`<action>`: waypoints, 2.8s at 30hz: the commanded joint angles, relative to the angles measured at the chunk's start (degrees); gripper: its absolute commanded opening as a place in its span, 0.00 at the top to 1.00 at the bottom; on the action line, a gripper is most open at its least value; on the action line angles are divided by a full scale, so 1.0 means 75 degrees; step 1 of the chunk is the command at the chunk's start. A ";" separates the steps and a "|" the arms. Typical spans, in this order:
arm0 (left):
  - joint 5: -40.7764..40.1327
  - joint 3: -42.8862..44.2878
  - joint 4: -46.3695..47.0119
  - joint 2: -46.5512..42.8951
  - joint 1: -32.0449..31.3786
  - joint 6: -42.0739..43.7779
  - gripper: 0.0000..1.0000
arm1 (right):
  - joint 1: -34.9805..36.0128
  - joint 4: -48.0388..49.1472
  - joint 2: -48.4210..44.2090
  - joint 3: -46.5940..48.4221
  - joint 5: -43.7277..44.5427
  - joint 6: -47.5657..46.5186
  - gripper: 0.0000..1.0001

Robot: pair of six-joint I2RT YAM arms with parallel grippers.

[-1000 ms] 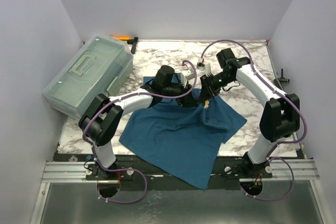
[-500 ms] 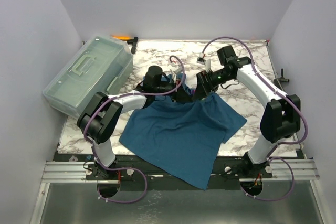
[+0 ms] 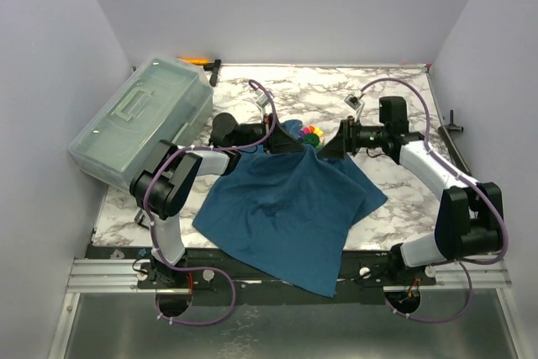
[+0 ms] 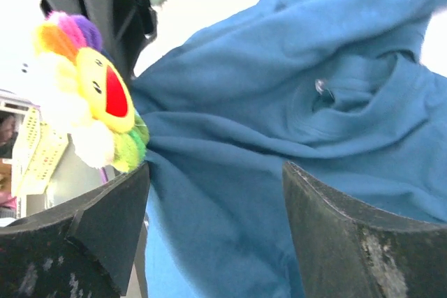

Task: Remove the brooch from the garment

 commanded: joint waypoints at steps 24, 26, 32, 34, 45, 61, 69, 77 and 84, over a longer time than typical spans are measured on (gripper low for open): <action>0.0018 0.0251 0.1654 0.0376 -0.0188 -0.1403 1.00 | 0.0469 0.3993 -0.0586 -0.0941 -0.1159 0.1773 0.68; -0.0016 0.0281 0.1716 0.0453 -0.0190 -0.1514 0.99 | 0.0499 0.3911 -0.0605 -0.0966 -0.1186 0.1656 0.72; -0.0217 0.0273 0.1673 0.0606 -0.0247 -0.1534 0.96 | 0.0638 0.3915 -0.0579 -0.0953 -0.1292 0.1655 0.87; -0.0348 0.0261 0.1463 0.0656 -0.0247 -0.1434 0.93 | 0.0714 0.3848 -0.0560 -0.0945 -0.1317 0.1624 0.93; -0.0981 -0.0074 -0.5647 -0.1649 0.0268 0.4745 0.26 | 0.0715 0.0881 -0.0187 -0.0104 0.0133 0.0472 0.99; -0.5083 0.2459 -1.5038 -0.2410 0.0012 1.2983 0.01 | 0.0716 -0.3883 0.0810 0.1716 0.2410 -0.2170 0.99; -0.4946 0.3129 -1.4925 -0.2735 0.0074 1.1863 0.01 | 0.0715 -0.4976 0.1222 0.2956 0.2227 -0.2573 0.99; -0.2806 0.5600 -1.5511 -0.0563 -0.0103 1.0217 0.01 | 0.0715 -0.5259 0.1576 0.3685 0.2001 -0.2556 1.00; -0.3686 0.3809 -1.2714 -0.1288 -0.0861 0.9067 0.01 | 0.0713 -0.5284 0.1991 0.3806 0.1931 -0.2341 0.99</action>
